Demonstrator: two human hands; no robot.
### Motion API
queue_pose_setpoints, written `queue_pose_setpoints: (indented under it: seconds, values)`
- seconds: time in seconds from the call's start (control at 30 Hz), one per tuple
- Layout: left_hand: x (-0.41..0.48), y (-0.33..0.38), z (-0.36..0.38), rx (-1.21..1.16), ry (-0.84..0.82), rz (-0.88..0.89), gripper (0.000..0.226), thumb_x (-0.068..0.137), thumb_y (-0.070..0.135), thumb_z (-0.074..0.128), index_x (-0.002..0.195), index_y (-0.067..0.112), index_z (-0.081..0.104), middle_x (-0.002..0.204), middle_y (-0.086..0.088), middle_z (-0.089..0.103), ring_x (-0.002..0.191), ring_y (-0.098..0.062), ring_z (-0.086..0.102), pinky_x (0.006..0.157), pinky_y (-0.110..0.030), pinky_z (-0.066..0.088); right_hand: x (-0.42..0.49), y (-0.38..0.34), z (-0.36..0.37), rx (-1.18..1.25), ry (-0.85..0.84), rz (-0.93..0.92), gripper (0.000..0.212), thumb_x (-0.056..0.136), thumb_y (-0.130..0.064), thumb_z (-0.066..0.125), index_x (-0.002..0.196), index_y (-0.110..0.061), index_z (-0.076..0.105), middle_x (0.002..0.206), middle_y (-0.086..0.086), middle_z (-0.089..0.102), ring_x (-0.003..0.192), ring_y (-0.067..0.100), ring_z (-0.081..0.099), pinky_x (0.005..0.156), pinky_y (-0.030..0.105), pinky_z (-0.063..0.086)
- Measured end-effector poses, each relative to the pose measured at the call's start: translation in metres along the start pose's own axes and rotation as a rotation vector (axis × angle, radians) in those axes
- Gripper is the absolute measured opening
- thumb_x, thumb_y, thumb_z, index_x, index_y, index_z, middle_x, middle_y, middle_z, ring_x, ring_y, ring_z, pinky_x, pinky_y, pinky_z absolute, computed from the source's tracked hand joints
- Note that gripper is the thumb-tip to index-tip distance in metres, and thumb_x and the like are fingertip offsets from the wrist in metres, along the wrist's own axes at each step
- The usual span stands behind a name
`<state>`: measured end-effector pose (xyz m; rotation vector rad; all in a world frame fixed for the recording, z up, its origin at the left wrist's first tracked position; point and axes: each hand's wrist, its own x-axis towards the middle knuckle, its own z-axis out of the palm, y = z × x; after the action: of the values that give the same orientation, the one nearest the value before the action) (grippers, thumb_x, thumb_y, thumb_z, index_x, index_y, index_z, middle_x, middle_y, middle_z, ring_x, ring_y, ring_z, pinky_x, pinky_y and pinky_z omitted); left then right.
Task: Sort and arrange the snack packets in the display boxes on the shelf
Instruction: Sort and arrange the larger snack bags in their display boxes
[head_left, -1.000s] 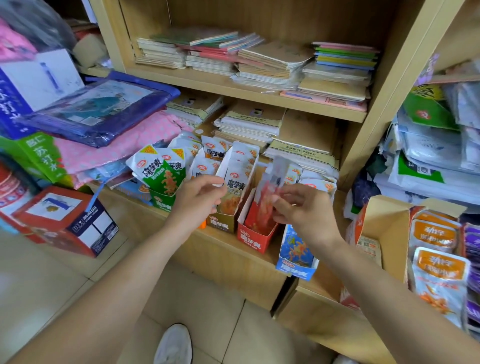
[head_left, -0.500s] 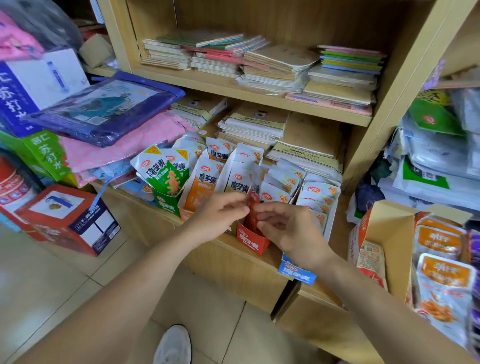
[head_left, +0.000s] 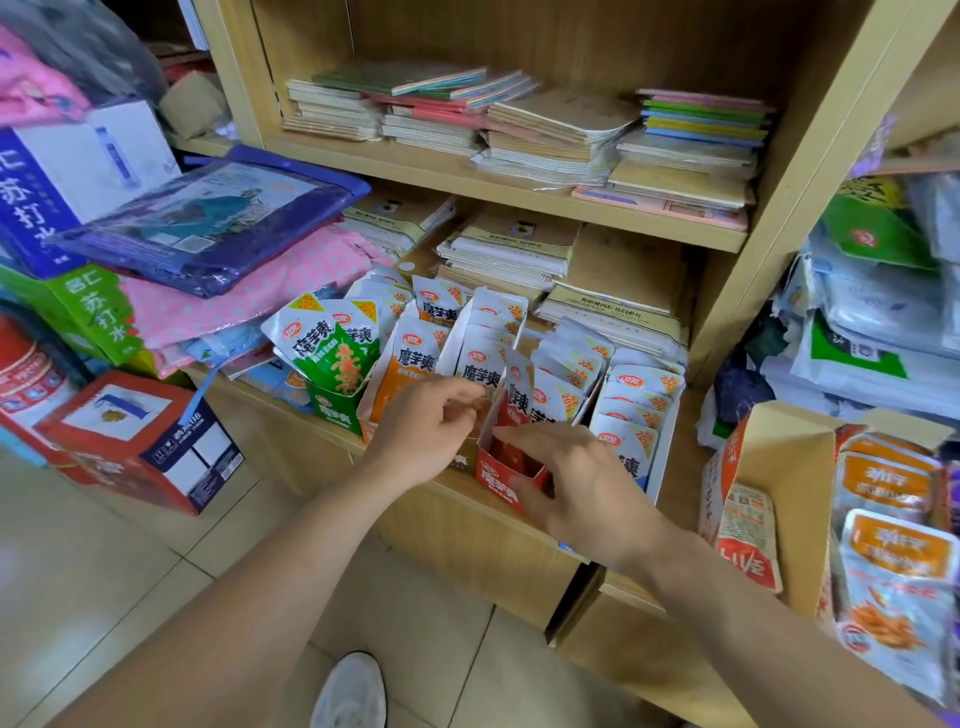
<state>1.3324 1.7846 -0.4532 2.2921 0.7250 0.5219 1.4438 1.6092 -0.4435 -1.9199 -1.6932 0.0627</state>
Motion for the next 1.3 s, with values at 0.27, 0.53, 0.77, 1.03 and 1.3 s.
queue_pose_setpoints:
  seconds: [0.27, 0.53, 0.77, 1.03, 1.3]
  values:
    - [-0.005, -0.004, 0.001, -0.068, -0.301, 0.004, 0.045, 0.101, 0.002, 0.047, 0.132, 0.029, 0.065, 0.121, 0.013, 0.07, 0.114, -0.004, 0.064, 0.101, -0.037, 0.053, 0.004, 0.013, 0.008, -0.302, 0.116, 0.047, 0.048, 0.08, -0.023, 0.072, 0.127, -0.021, 0.062, 0.115, 0.002, 0.058, 0.104, 0.029, 0.055, 0.081, 0.043, 0.05]
    - [-0.012, -0.001, -0.005, -0.063, -0.197, 0.052, 0.039, 0.099, 0.01, 0.059, 0.133, 0.027, 0.064, 0.117, 0.02, 0.066, 0.106, 0.009, 0.055, 0.102, -0.02, 0.046, 0.02, 0.016, 0.013, -0.434, 0.161, 0.148, 0.047, 0.078, -0.02, 0.071, 0.124, -0.018, 0.065, 0.129, 0.008, 0.056, 0.118, 0.034, 0.044, 0.088, 0.049, 0.044]
    - [0.003, -0.037, -0.027, 0.322, 0.295, 0.001, 0.041, 0.089, 0.027, 0.069, 0.129, 0.025, 0.064, 0.13, 0.003, 0.065, 0.116, -0.025, 0.052, 0.098, -0.036, 0.039, 0.045, 0.016, 0.016, -0.429, 0.117, 0.158, 0.062, 0.087, -0.037, 0.068, 0.143, -0.02, 0.048, 0.151, 0.01, 0.041, 0.143, 0.034, 0.029, 0.109, 0.056, 0.031]
    - [-0.006, -0.067, -0.034, 0.383, -0.048, 0.0, 0.055, 0.086, 0.059, 0.066, 0.137, 0.042, 0.056, 0.156, 0.019, 0.035, 0.136, -0.014, 0.018, 0.108, -0.042, 0.027, 0.103, 0.021, 0.026, -0.476, -0.038, 0.181, 0.064, 0.087, -0.046, 0.06, 0.141, -0.015, 0.045, 0.154, 0.005, 0.039, 0.144, 0.031, 0.023, 0.113, 0.05, 0.019]
    - [-0.007, -0.073, -0.028, 0.352, 0.005, 0.028, 0.044, 0.085, 0.061, 0.066, 0.122, 0.036, 0.068, 0.155, 0.013, 0.041, 0.141, -0.018, 0.02, 0.108, -0.048, 0.028, 0.119, 0.016, 0.019, -0.551, -0.116, 0.288, 0.033, 0.082, -0.042, 0.064, 0.11, -0.025, 0.06, 0.093, -0.003, 0.055, 0.117, 0.027, 0.034, 0.096, 0.047, 0.02]
